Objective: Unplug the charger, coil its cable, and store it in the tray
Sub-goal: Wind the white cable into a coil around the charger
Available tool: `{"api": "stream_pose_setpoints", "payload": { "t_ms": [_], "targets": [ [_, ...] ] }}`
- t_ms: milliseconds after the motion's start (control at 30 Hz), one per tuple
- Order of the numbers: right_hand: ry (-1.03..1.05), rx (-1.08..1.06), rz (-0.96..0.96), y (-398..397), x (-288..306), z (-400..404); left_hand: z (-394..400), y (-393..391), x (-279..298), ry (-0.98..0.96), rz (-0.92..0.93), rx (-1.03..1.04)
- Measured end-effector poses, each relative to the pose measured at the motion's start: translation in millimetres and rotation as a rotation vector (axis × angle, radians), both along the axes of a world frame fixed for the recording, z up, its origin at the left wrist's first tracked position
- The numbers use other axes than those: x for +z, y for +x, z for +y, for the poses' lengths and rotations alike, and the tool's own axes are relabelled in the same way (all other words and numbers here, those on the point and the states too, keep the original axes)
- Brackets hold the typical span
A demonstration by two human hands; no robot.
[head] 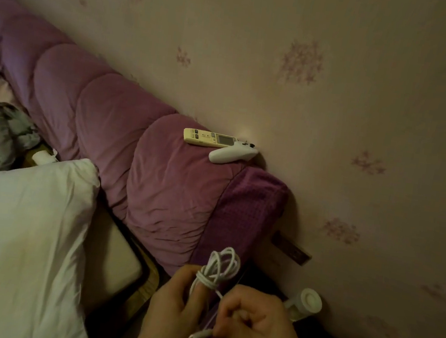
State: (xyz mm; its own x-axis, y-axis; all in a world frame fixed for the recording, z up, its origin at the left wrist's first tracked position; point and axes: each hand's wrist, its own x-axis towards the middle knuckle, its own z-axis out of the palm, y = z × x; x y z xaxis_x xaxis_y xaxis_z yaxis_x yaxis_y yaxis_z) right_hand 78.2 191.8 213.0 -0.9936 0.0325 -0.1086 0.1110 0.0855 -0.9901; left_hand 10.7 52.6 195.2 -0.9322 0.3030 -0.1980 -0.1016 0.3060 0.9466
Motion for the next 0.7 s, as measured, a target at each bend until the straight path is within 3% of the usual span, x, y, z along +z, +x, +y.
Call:
{"api": "stream_pose_setpoints", "payload": {
  "t_ms": [100,233,367,433,500,600,700],
  "targets": [
    [0.216,0.022,0.128,-2,8,1,-5,1,6,-0.352,0.286,-0.136],
    [0.270,0.002,0.242,-5,10,3,-8,-1,10,-0.446,0.379,-0.262],
    [0.019,-0.039,0.012,-4,12,-2,-9,0,5,-0.478,0.388,-0.257],
    [0.013,-0.077,-0.068,-6,13,0,-9,-2,2,-0.467,0.370,-0.246],
    [0.160,-0.134,-0.002,-7,13,7,-9,-4,2,-0.406,0.307,-0.227],
    [0.595,-0.198,0.110,-10,15,13,-9,-6,5,-0.345,0.230,-0.229],
    [0.810,-0.176,0.068,-12,23,10,-8,-6,9,-0.321,0.218,-0.264]
  ]
}}
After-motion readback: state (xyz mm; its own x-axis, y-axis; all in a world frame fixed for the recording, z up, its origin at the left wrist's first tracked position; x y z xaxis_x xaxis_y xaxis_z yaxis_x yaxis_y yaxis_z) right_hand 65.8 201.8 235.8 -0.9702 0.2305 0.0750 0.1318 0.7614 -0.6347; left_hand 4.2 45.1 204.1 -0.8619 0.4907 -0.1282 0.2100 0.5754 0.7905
